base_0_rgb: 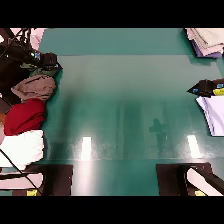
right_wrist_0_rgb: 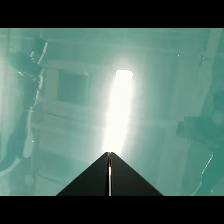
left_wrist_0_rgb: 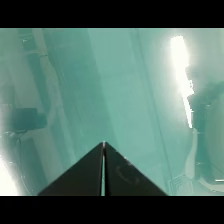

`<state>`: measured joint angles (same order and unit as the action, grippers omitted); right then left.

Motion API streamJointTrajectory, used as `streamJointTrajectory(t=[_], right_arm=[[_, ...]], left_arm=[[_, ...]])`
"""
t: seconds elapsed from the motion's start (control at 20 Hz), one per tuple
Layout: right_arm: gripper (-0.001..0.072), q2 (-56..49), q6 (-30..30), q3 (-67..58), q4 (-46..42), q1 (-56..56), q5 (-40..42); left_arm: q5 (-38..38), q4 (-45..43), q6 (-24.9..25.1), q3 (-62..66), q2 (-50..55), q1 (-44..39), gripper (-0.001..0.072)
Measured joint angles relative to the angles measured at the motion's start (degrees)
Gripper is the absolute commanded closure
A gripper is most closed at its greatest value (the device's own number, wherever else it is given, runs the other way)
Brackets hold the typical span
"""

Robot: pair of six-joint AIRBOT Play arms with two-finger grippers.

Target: Fold the shirts.

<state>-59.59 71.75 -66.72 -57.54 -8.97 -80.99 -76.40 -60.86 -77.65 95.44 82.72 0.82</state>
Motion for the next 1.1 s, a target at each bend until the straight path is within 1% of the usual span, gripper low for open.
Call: streamJointTrajectory(t=[0.75, 0.8, 0.85, 0.9, 0.95, 1.0, 1.1], right_arm=[[0.0691, 0.00, 0.00, 0.00, 0.00, 0.00, -0.15], [0.0691, 0.00, 0.00, 0.00, 0.00, 0.00, -0.15], [0.0691, 0.00, 0.00, 0.00, 0.00, 0.00, -0.13], [0.0691, 0.00, -0.02, 0.00, 0.00, 0.00, -0.11], [0.0691, 0.00, -0.02, 0.00, 0.00, 0.00, -0.11], [0.0691, 0.00, -0.02, 0.00, 0.00, 0.00, -0.11], [0.0691, 0.00, 0.00, 0.00, 0.00, 0.00, -0.11]], left_arm=[[0.04, 0.11, 0.02, 0.00, 0.00, 0.00, 0.0680], [0.20, 0.44, 0.02, 0.00, 0.00, 0.00, 0.0659], [0.50, 0.55, 0.15, 0.00, 0.00, 0.00, 0.0328], [1.38, 0.42, 0.42, 0.00, 0.00, -0.02, 0.0071], [2.58, -0.57, 0.55, 0.00, 0.00, -0.02, 0.0095], [4.70, -2.69, 0.28, 0.00, 0.02, -0.02, 0.0094], [10.03, -9.18, -2.27, 0.00, 0.55, 0.09, 0.0095]])
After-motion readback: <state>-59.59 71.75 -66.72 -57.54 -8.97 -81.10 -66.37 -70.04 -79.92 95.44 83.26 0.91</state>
